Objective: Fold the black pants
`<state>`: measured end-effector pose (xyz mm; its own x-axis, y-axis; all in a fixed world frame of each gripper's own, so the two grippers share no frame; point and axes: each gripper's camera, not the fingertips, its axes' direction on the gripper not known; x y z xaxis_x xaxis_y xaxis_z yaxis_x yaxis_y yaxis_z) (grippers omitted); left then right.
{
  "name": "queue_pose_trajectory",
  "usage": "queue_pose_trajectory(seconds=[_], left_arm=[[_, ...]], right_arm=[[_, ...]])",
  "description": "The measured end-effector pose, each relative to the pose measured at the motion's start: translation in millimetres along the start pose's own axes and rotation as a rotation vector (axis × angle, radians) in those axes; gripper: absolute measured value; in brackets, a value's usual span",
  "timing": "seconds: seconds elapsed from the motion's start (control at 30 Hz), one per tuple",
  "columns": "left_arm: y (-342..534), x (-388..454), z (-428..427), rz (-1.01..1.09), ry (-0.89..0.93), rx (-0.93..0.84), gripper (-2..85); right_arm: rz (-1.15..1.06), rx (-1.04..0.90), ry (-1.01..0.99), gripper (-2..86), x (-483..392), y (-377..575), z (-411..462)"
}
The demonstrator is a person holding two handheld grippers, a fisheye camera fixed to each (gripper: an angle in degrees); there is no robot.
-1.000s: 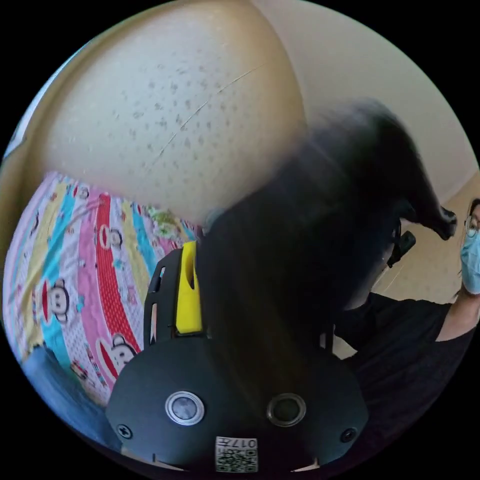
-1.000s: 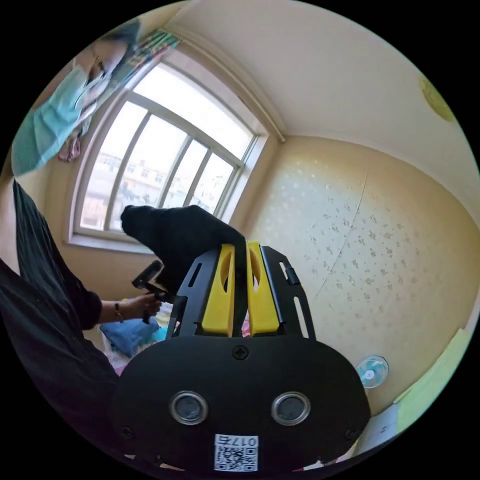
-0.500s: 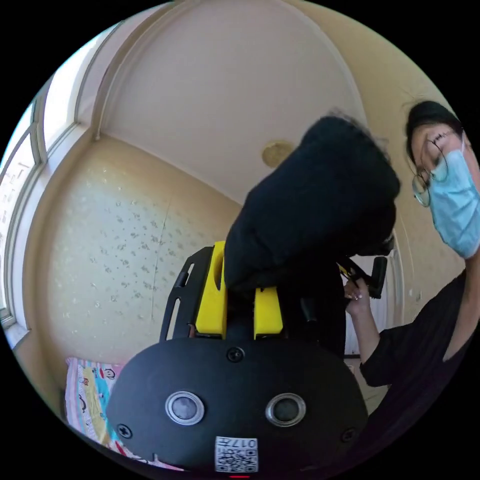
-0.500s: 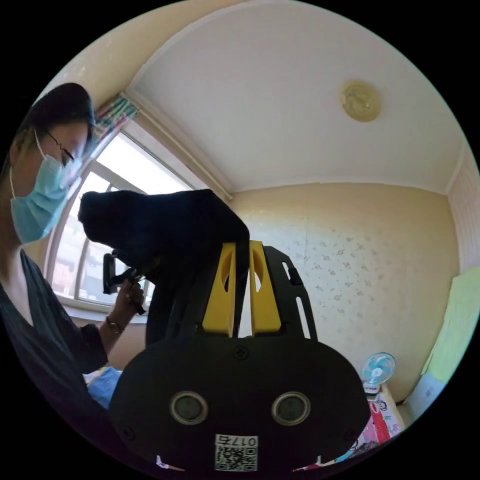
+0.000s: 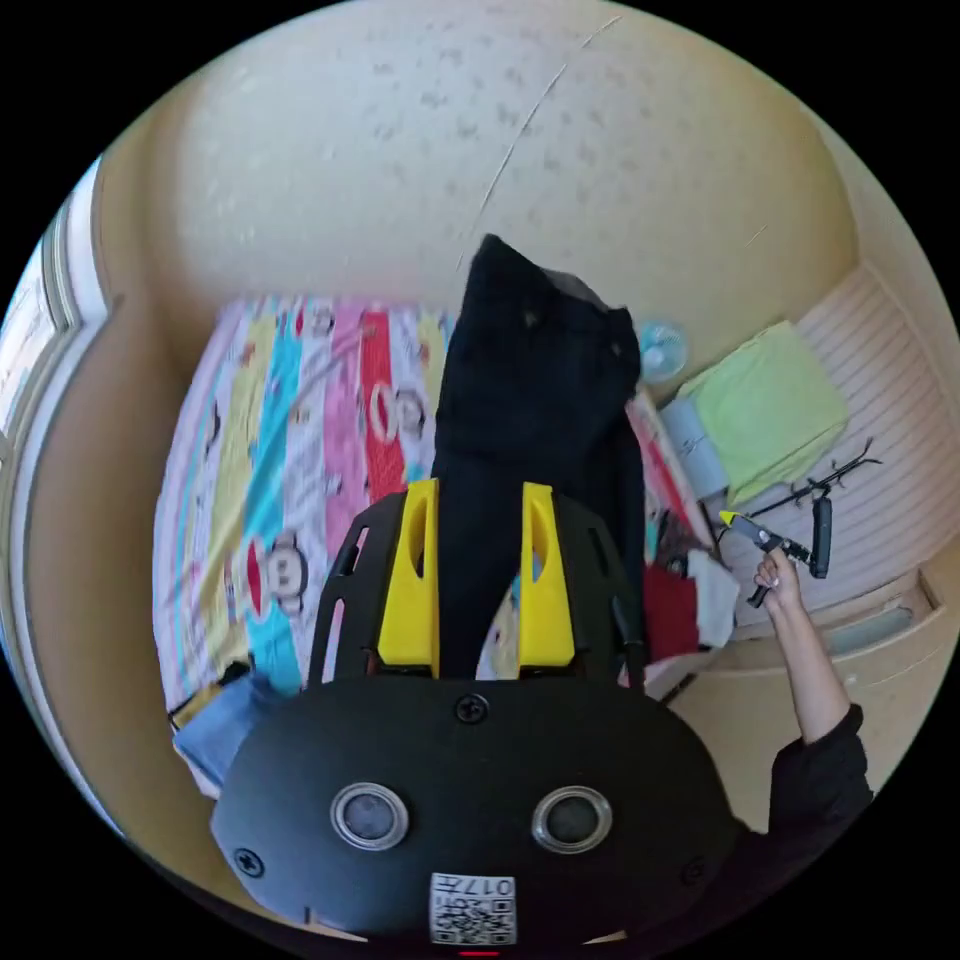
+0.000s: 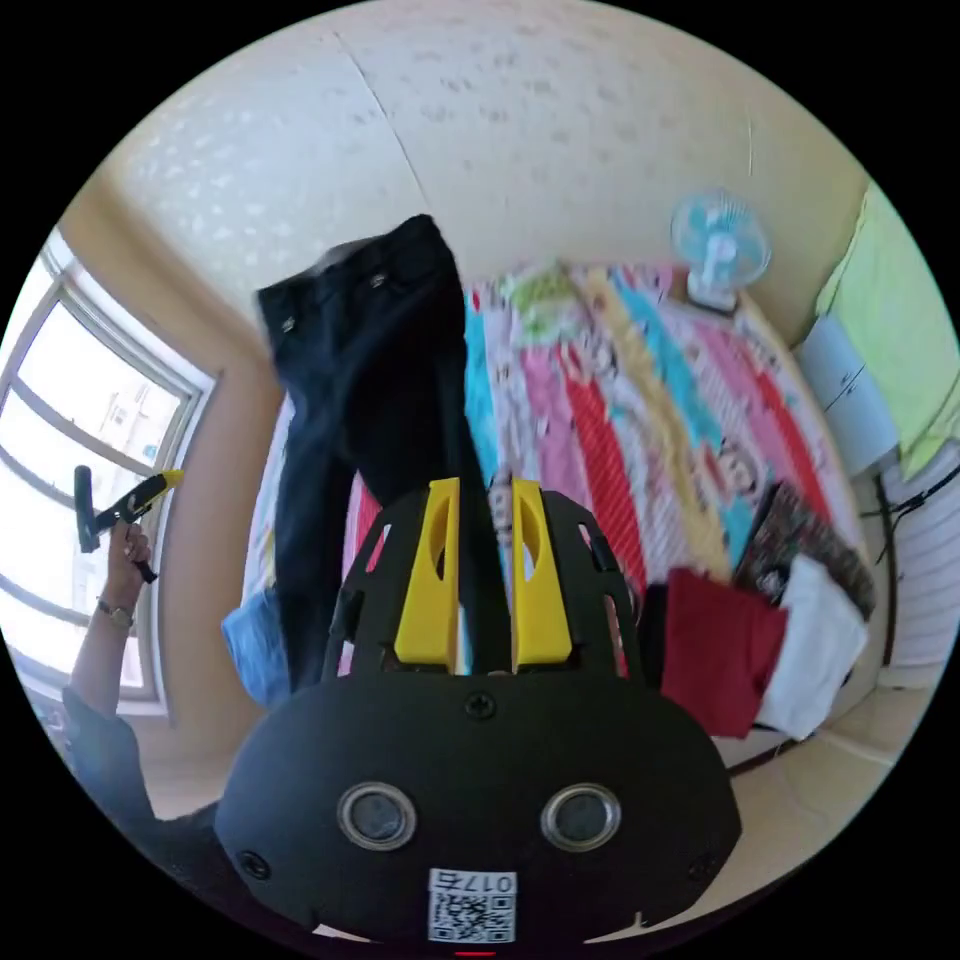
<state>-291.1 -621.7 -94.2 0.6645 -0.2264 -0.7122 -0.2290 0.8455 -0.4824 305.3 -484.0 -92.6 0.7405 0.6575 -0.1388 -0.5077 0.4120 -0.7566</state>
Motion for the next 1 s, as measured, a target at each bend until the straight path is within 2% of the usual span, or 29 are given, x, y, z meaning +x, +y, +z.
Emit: queue_pose_trajectory(seconds=[0.03,0.07,0.13,0.23,0.3,0.37,0.53,0.57,0.63,0.7,0.77,0.83,0.9,0.97,1.0], left_arm=[[27,-26,61,-0.035,-0.036,-0.174,12.4],[42,-37,89,-0.053,-0.056,-0.255,12.7],[105,-70,170,-0.110,-0.111,-0.483,13.6],[159,-89,228,-0.162,-0.042,-0.615,13.8],[171,-91,250,-0.175,0.002,-0.642,13.8],[168,-92,260,-0.167,0.028,-0.613,13.8],[141,-129,242,-0.256,0.006,-0.347,13.1],[138,-135,242,-0.272,0.010,-0.336,13.2],[134,-151,267,-0.300,0.050,-0.425,15.2],[140,-153,293,-0.293,0.031,-0.519,16.4],[155,-150,322,-0.284,0.010,-0.604,16.6],[165,-136,323,-0.299,-0.138,-0.473,15.2],[164,-126,324,-0.303,-0.199,-0.441,11.6],[158,-124,322,-0.326,-0.150,-0.464,6.1],[156,-127,321,-0.364,-0.051,-0.492,3.1]], right_arm=[[0.057,-0.152,-0.014,8.7,28,22,58],[0.117,-0.291,-0.019,9.2,51,49,108],[0.185,-0.434,-0.033,9.6,75,90,164],[0.200,-0.551,-0.066,9.9,89,131,214],[0.174,-0.556,-0.087,10.4,89,135,227],[0.195,-0.458,-0.174,11.6,88,120,225],[0.346,-0.185,-0.362,12.4,82,71,190],[0.364,-0.152,-0.465,12.4,78,58,189],[0.380,-0.163,-0.527,12.5,71,38,194],[0.359,-0.167,-0.496,12.8,62,19,198],[0.268,-0.250,-0.324,13.7,46,-5,213],[0.140,-0.343,-0.150,14.1,29,-17,233],[-0.071,-0.473,-0.033,13.9,8,-18,261],[-0.372,-0.497,0.124,13.1,-16,-11,269],[-0.411,-0.488,0.143,12.7,-18,-13,266]])
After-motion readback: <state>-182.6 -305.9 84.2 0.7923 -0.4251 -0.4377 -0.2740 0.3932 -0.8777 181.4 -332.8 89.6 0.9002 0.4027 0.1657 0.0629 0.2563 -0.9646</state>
